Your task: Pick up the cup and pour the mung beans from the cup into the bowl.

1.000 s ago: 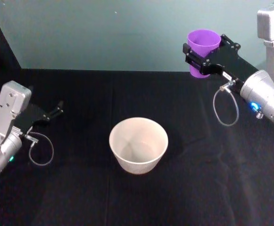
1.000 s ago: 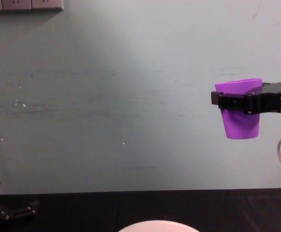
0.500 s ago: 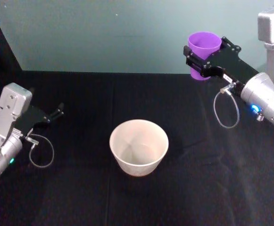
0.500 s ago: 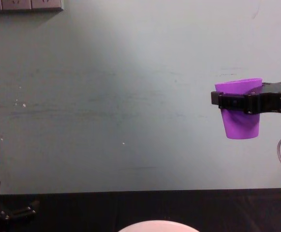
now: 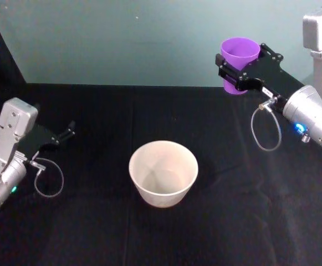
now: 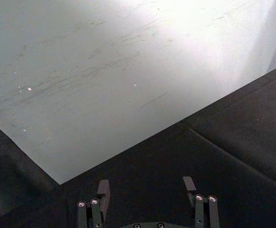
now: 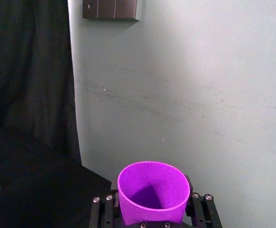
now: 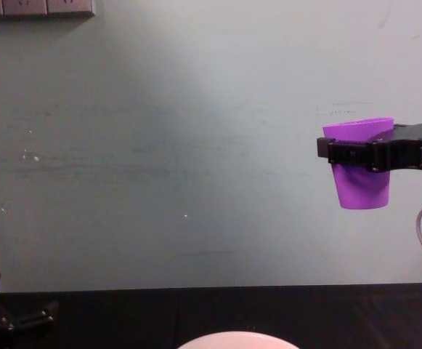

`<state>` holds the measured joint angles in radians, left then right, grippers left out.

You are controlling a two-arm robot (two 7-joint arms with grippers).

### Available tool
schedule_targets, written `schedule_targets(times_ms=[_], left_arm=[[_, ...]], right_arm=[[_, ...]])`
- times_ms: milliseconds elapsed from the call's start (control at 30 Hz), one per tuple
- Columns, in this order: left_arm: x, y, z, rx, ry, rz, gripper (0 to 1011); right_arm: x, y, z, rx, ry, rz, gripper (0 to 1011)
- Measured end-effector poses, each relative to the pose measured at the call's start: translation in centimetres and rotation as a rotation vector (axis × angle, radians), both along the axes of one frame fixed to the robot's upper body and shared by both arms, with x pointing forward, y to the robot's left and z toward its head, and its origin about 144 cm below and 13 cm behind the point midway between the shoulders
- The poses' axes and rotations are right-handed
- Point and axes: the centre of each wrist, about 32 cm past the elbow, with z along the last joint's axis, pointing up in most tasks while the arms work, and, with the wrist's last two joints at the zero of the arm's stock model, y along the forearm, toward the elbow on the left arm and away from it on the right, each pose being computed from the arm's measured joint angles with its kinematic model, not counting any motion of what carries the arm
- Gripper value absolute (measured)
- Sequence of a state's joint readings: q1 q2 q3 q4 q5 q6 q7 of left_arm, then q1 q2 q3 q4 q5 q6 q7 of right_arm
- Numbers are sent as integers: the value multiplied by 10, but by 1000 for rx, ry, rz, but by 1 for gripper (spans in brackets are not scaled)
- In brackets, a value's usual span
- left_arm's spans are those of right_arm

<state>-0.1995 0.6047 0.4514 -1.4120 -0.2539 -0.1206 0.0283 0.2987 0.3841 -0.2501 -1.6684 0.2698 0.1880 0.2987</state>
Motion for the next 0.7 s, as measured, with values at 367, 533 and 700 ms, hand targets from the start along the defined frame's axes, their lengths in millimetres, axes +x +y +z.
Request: schedule_targets(times_ms=[367, 533, 700], left_arm=[[0, 0, 0, 0, 0, 0, 1000], [0, 0, 0, 0, 0, 0, 1000], [0, 0, 0, 0, 0, 0, 1000]], right_arm=[[0, 0, 0, 0, 0, 0, 750], [0, 0, 0, 0, 0, 0, 750], [0, 0, 0, 0, 0, 0, 750]])
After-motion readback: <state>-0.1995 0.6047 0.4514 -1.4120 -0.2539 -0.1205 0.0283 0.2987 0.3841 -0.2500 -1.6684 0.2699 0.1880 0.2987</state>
